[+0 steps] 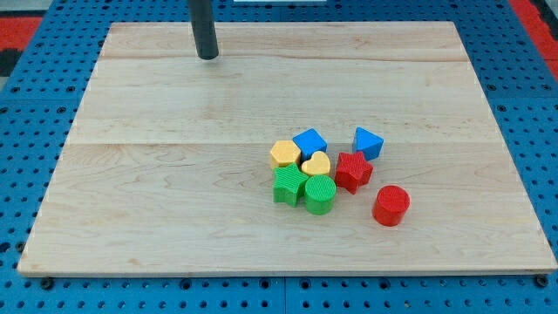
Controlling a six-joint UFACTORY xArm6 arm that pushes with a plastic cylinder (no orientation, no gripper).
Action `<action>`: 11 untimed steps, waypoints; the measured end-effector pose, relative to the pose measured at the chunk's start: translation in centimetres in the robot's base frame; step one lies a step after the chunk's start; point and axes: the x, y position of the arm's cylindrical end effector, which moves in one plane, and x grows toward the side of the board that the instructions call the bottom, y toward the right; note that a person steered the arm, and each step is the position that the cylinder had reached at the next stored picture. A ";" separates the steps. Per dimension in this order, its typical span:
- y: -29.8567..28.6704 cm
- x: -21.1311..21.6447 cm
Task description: Push red circle closer to group of blocks
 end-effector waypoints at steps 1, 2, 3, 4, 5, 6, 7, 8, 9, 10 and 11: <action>0.0 0.0; 0.1 1.0; 0.6 1.8; 3.9 1.8; 7.7 1.1; 17.1 0.6; 24.0 4.8; 29.0 9.5; 34.1 15.7; 35.4 23.1; 34.3 29.0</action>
